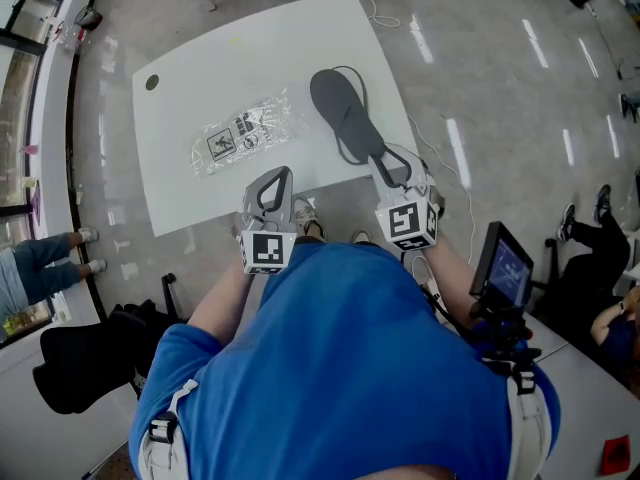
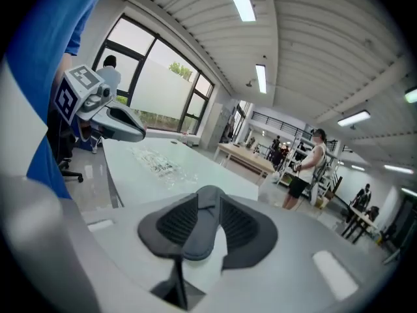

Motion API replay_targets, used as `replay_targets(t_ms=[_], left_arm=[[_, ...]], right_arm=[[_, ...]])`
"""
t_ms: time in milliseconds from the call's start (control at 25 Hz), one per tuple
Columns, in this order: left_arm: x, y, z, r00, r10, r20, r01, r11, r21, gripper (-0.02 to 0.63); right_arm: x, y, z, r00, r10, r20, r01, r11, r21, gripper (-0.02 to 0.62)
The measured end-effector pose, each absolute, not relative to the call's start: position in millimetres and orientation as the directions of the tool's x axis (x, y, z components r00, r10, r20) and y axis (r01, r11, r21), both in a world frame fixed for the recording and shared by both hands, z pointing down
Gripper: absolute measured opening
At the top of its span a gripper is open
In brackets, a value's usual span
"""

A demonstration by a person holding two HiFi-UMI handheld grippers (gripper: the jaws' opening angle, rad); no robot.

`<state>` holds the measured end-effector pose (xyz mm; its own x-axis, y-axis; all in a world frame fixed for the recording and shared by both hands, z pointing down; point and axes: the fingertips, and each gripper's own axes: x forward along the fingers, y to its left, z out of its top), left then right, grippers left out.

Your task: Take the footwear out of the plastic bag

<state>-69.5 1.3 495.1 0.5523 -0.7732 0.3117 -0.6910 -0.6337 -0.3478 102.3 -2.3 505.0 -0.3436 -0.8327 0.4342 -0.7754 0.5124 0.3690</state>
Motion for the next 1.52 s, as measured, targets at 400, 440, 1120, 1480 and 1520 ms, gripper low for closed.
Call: replay_targets(t_ms=[400, 440, 1120, 1480, 1520], left_arm=[[-26.3, 73.5, 452.8, 0.464, -0.855, 0.232, -0.771, -0.519, -0.369, 0.006], [-27.8, 77.2, 451.2, 0.445, -0.866, 0.230, -0.787, -0.500, -0.360, 0.006], [-65.5, 114.6, 441.7, 0.424, -0.885, 0.195, -0.865, -0.459, -0.203, 0.008], [-86.4, 108.5, 427.4, 0.449, -0.880, 0.154, -0.862, -0.472, -0.183, 0.006], [-88.3, 109.3, 427.1, 0.451, -0.879, 0.153, -0.863, -0.473, -0.179, 0.007]], right_arm=[[111.4, 72.2, 436.1, -0.492, -0.835, 0.248, -0.771, 0.550, 0.322, 0.004], [111.5, 77.1, 434.4, -0.502, -0.830, 0.241, -0.770, 0.557, 0.311, 0.003], [85.4, 119.1, 425.3, -0.476, -0.842, 0.252, -0.843, 0.519, 0.141, 0.003], [63.2, 121.8, 417.3, -0.459, -0.848, 0.264, -0.847, 0.508, 0.158, 0.003], [60.7, 122.0, 417.4, -0.458, -0.849, 0.263, -0.848, 0.506, 0.158, 0.003]])
